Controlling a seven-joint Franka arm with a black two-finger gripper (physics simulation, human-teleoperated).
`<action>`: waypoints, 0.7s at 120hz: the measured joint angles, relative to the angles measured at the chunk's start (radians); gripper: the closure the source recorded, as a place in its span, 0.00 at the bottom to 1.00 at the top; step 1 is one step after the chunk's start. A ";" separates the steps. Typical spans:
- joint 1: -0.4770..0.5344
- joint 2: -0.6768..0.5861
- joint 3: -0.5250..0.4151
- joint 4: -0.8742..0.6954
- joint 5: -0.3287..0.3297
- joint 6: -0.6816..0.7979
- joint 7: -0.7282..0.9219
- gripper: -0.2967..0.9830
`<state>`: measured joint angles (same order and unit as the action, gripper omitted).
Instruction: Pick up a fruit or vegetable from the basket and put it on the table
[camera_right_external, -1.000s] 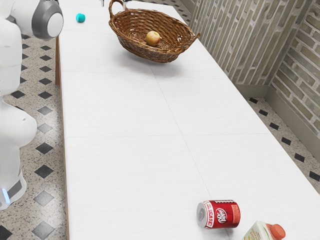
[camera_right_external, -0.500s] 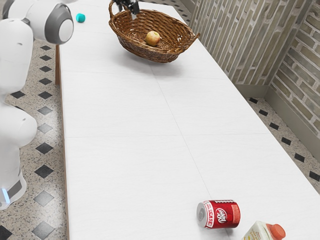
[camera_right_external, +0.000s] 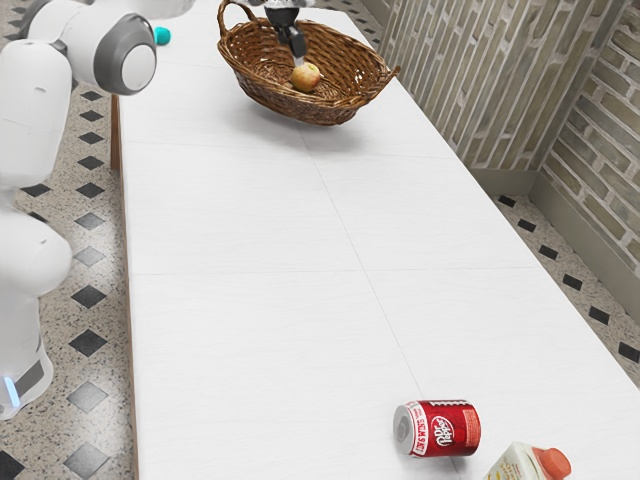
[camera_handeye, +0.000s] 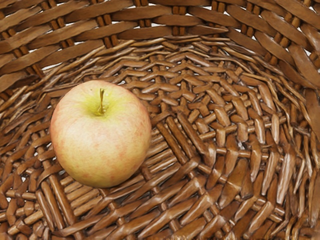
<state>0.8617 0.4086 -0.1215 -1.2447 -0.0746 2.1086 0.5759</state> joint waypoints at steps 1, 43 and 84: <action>-0.001 0.000 0.000 -0.001 -0.001 0.000 0.002 0.23; 0.031 0.015 0.008 -0.012 -0.006 0.030 0.084 0.23; 0.065 0.041 0.003 -0.003 -0.005 0.102 0.141 0.24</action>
<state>0.9267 0.4492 -0.1185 -1.2477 -0.0796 2.2102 0.7173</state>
